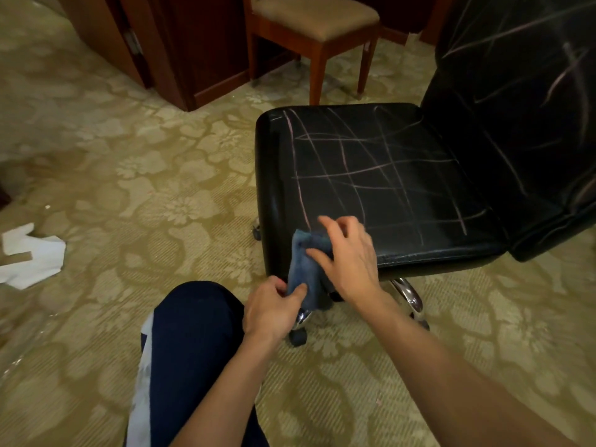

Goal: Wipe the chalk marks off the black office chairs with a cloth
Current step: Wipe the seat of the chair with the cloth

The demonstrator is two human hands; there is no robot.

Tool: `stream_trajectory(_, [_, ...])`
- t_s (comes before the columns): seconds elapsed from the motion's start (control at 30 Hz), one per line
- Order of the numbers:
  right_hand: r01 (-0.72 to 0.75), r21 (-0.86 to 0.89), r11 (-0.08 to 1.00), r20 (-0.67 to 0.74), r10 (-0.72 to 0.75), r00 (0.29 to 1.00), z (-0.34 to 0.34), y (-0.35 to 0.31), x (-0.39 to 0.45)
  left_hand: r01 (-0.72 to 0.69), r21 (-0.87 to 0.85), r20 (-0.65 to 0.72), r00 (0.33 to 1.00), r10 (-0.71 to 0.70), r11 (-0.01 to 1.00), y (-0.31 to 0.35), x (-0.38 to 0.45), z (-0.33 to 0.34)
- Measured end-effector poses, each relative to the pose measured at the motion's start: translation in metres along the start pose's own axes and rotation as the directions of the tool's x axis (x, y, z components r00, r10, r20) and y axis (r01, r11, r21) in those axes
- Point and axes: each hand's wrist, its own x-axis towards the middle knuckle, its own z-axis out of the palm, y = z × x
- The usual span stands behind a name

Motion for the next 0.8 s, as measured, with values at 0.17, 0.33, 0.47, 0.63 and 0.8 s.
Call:
stream_trajectory(0.17, [-0.003,-0.092,0.996,-0.278,-0.023,0.960,0.015,0.003,-0.043,-0.169,0.177,-0.132,0.972,0.194,0.970,-0.003,-0.001,0.002])
stream_trajectory(0.33, [0.047,-0.116,0.992,-0.135,-0.063,0.989,0.023,0.013,-0.058,-0.497,0.199,-0.169,0.832,0.529,0.845,-0.007,-0.003,0.004])
stream_trajectory(0.47, [0.097,-0.191,0.977,-0.090,-0.116,0.989,0.019,0.016,-0.054,-0.562,0.123,-0.129,0.808,0.575,0.818,-0.013,0.007,0.006])
stream_trajectory(0.63, [0.149,-0.189,0.971,-0.055,-0.162,0.985,0.007,0.011,-0.042,-0.613,-0.015,-0.110,0.786,0.608,0.790,-0.002,0.014,-0.003])
stream_trajectory(0.8, [0.316,0.118,0.941,0.152,-0.331,0.931,-0.028,0.002,-0.008,-0.579,-0.310,0.202,0.735,0.648,0.754,0.028,0.026,-0.033])
